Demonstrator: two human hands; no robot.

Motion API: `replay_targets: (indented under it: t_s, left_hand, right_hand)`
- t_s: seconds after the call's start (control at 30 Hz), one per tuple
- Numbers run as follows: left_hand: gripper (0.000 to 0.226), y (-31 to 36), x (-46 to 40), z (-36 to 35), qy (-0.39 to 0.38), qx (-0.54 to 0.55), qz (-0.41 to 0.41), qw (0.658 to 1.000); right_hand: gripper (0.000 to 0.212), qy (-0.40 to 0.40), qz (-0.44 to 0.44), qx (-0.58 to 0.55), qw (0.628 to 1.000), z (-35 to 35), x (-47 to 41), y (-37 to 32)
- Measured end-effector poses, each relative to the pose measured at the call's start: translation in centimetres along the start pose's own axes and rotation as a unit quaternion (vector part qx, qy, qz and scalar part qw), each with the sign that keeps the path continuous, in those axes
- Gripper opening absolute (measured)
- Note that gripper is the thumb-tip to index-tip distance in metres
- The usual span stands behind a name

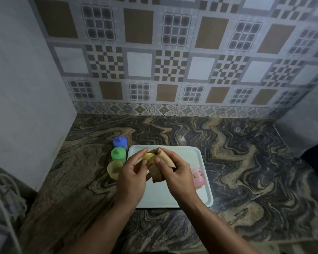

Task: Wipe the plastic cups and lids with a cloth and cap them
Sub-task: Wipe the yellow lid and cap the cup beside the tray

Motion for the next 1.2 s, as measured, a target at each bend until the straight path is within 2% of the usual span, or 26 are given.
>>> replay_targets:
  t_s: [0.1, 0.23, 0.3, 0.4, 0.5, 0.57, 0.6, 0.67, 0.77, 0.83, 0.9, 0.97, 1.03, 1.1, 1.17, 1.2]
  left_hand:
    - [0.048, -0.6, 0.2, -0.2, -0.032, -0.063, -0.022, 0.997]
    - [0.069, -1.1, 0.5, -0.5, -0.058, -0.138, -0.017, 0.989]
    - [0.072, -1.1, 0.3, -0.5, -0.078, -0.145, -0.029, 0.986]
    - [0.066, -1.3, -0.2, -0.1, -0.094, -0.103, -0.012, 0.99]
    - [0.047, -2.7, -0.7, 1.4, -0.037, 0.003, 0.061, 0.997]
    - [0.032, -3.6, -0.7, 2.2, -0.007, 0.095, 0.122, 0.988]
    - [0.031, -3.9, -0.6, 2.4, 0.0, 0.136, 0.15, 0.979]
    - [0.033, -4.1, -0.5, 2.8, 0.008, 0.184, 0.179, 0.966]
    - [0.032, -3.9, -0.5, 2.6, -0.003, 0.22, 0.194, 0.956]
    - [0.034, -3.8, -0.3, 1.5, -0.024, 0.233, 0.198, 0.952]
    - [0.036, -3.3, 0.0, 0.0, -0.061, 0.234, 0.183, 0.953]
    - [0.035, -2.6, 0.1, -1.1, -0.092, 0.222, 0.156, 0.958]
    - [0.036, -2.0, -0.3, -1.3, -0.102, 0.216, 0.138, 0.961]
    - [0.039, -1.7, -0.9, -1.1, -0.111, 0.214, 0.126, 0.962]
    - [0.04, -1.9, -1.3, -0.3, -0.109, 0.219, 0.133, 0.961]
    - [0.039, -2.0, -1.4, 0.0, -0.104, 0.232, 0.143, 0.957]
  right_hand:
    - [0.019, 0.011, -0.042, -0.042, 0.998, -0.2, 0.0, 0.3]
    - [0.025, 0.001, -0.088, -0.045, 0.995, -0.2, 0.1, 0.6]
    - [0.03, -0.012, -0.123, -0.071, 0.99, -0.2, 0.3, 0.5]
    - [0.035, -0.004, -0.219, -0.145, 0.965, 0.2, 0.7, 1.2]
    - [0.034, 0.076, -0.282, -0.257, 0.921, 1.5, 0.8, 2.2]
    - [0.047, 0.105, -0.286, -0.28, 0.911, 2.4, 0.8, 2.1]
    - [0.05, 0.104, -0.278, -0.273, 0.915, 2.7, 0.9, 1.9]
    - [0.037, 0.115, -0.247, -0.221, 0.937, 3.6, 0.6, 2.0]
    - [0.032, 0.161, -0.194, -0.076, 0.965, 4.2, 0.3, 1.9]
    - [0.035, 0.157, -0.114, 0.033, 0.98, 3.6, 0.4, 1.0]
    - [0.032, 0.065, 0.001, 0.141, 0.988, 1.0, 0.6, 0.4]
    - [0.029, -0.017, 0.076, 0.202, 0.976, -2.0, 1.8, 0.8]
    - [0.029, -0.003, 0.11, 0.214, 0.971, -2.8, 1.9, 0.7]
    - [0.025, 0.013, 0.101, 0.194, 0.976, -2.5, 1.5, 0.4]
    - [0.024, 0.013, 0.039, 0.112, 0.993, -2.2, 1.0, -0.1]
    - [0.02, 0.026, -0.027, 0.037, 0.999, -1.7, 0.7, 0.3]
Point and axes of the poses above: each hand's wrist, its own x-axis away from the middle knuckle, its own z-axis out of the back of the hand, y = z × x, the point moved 6 cm from there along -x, towards the middle knuckle, and after that the axes turned 2 degrees about -x, right-handed, at the moved point
